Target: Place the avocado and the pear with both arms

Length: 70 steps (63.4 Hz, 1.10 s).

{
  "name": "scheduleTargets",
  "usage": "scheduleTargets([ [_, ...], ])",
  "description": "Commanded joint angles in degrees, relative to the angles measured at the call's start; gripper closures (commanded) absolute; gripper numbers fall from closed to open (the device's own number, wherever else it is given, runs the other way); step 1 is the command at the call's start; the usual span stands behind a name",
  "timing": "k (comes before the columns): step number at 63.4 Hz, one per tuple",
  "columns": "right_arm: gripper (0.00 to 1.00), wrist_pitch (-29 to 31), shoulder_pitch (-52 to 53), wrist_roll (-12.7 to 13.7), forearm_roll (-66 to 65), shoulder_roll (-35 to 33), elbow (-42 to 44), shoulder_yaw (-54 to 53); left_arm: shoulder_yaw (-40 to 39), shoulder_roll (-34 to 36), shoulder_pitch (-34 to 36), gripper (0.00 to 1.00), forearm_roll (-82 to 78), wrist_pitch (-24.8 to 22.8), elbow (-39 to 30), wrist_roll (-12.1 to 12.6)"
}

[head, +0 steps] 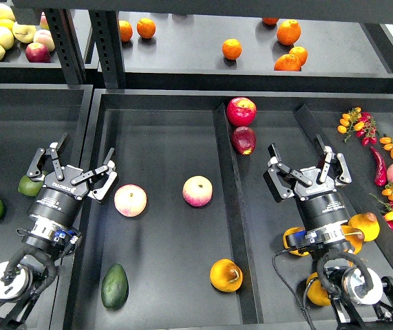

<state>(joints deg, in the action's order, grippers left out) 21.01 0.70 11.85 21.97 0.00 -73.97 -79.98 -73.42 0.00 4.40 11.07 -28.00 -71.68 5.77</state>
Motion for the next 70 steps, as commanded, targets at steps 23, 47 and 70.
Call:
scheduleTargets([
  [23, 0.0, -0.2, 0.0, 0.0, -0.1, 0.0, 0.2, -0.2, -0.2, 0.0, 0.0, 0.01, -0.1, 0.0, 0.7, 0.0],
  [47, 0.0, -2.2, 0.0, -0.2, -0.1, 0.0, 0.2, -0.3, -0.1, 0.0, 0.0, 0.01, -0.2, 0.0, 0.8, 0.3],
  [70, 0.0, -3.8, 0.0, -0.2, -0.1, 0.0, 0.3, -2.8, 1.6, 0.0, 6.2, 0.01, -2.6, 0.0, 3.4, 6.2],
])
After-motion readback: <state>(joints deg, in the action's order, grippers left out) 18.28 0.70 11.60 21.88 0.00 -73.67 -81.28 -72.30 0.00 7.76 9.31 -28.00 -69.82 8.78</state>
